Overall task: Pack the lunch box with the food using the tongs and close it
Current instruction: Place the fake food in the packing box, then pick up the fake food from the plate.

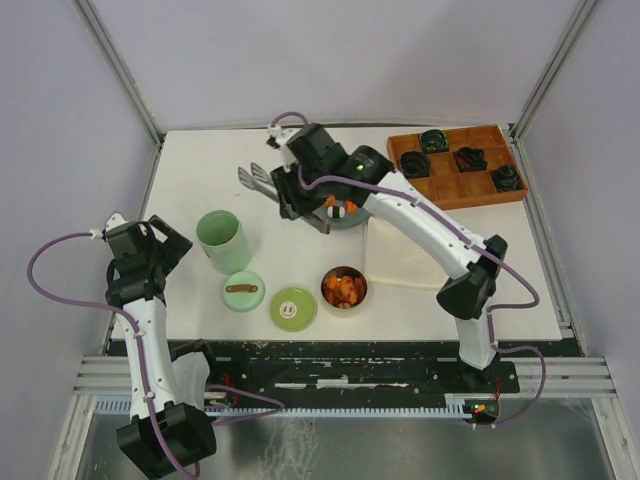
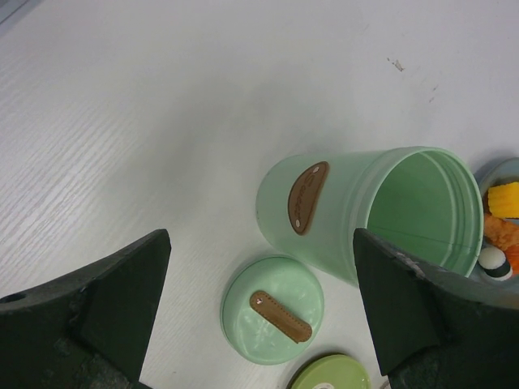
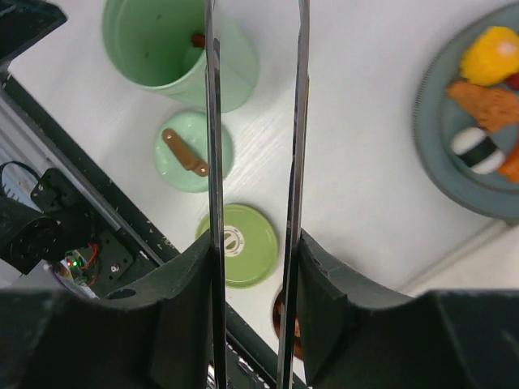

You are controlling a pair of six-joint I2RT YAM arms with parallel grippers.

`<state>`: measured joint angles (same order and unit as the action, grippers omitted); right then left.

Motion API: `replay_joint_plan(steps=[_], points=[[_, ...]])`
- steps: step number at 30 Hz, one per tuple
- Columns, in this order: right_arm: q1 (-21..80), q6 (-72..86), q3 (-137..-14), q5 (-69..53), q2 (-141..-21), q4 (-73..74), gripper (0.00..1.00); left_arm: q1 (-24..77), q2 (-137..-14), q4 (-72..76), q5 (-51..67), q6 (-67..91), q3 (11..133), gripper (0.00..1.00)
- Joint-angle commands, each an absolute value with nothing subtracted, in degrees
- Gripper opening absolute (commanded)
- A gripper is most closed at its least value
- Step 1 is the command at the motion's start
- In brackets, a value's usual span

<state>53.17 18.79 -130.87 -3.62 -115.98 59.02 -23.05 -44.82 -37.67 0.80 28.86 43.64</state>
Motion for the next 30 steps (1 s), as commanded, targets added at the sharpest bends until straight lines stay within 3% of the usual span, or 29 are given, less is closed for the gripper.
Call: replay_joint_plan(steps=[1, 8, 17, 30], points=[[48.41, 20.45, -124.16, -1.26, -108.21, 55.44, 0.47, -23.17, -46.76, -32.77, 6.04, 28.60, 44.39, 0.99], [41.38, 21.82, -111.13, -1.83, -103.39, 52.76, 0.47, -23.16, -55.59, -24.76, 18.04, 31.36, 48.60, 0.99], [36.19, 21.03, -107.98, -2.48, -106.13, 55.13, 0.47, -23.13, -68.60, -24.01, 26.60, 27.21, 53.34, 0.99], [33.95, 19.39, -111.86, 0.55, -114.92, 61.62, 0.49, -23.18, -60.36, -23.06, 20.00, 25.77, 46.39, 0.99]])
